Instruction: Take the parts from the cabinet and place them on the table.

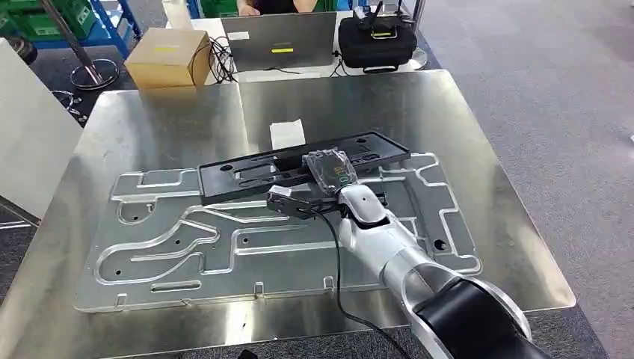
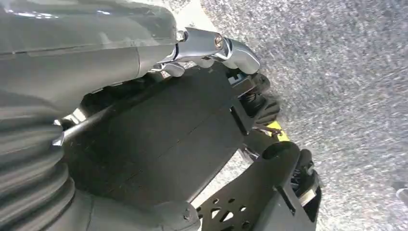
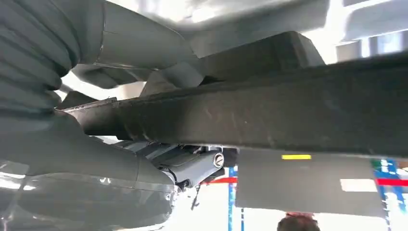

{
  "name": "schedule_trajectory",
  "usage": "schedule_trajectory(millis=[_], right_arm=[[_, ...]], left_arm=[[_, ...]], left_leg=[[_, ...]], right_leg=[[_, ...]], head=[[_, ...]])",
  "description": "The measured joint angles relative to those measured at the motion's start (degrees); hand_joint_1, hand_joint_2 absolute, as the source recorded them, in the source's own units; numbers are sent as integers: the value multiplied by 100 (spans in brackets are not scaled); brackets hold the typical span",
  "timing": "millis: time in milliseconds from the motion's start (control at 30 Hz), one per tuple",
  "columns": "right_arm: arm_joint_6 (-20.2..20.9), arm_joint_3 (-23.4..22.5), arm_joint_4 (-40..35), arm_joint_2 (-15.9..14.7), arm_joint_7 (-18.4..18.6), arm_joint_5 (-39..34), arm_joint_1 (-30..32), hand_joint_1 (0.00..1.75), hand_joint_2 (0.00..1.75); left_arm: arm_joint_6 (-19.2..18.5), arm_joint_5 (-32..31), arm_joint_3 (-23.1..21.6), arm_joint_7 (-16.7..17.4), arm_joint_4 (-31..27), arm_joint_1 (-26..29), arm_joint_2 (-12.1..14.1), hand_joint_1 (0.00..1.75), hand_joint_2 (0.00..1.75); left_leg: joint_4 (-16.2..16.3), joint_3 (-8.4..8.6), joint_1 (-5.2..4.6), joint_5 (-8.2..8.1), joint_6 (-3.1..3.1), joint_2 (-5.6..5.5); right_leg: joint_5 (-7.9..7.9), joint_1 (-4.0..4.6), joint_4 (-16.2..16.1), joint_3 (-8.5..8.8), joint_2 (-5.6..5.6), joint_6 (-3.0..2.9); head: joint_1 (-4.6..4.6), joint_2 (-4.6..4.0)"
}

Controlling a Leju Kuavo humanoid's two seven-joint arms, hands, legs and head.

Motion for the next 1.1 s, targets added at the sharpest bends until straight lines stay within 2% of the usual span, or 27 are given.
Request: schedule_trajectory(millis=[400,767,967,1100], right_arm=[[404,125,81,448,219,37,-197,175,175],[607,579,114,570,295,-437,-117,175,175],[643,1159,105,588,398,-966,-97,175,175],[634,1347,107,588,402,-1032,-97,175,175]], left_arm=[[-42,-30,-61,61,0,-32,-17,0,175],[-48,20,-61,9,0,-32,-26,0,175],[-37,98,-48,44,0,-59,-28,0,175],[-24,96,-46,44,0,-59,-28,0,175]], left_leg=[[0,0,1,0,0,-3],[0,-2,0,0,0,-3],[0,-1,0,0,0,-1],[0,0,0,0,0,0]], right_leg=[[0,2,0,-2,-2,0],[0,0,-1,0,0,0],[0,1,-3,0,1,0],[0,1,-3,0,2,0]], head=[[0,0],[2,0],[2,0],[0,0]])
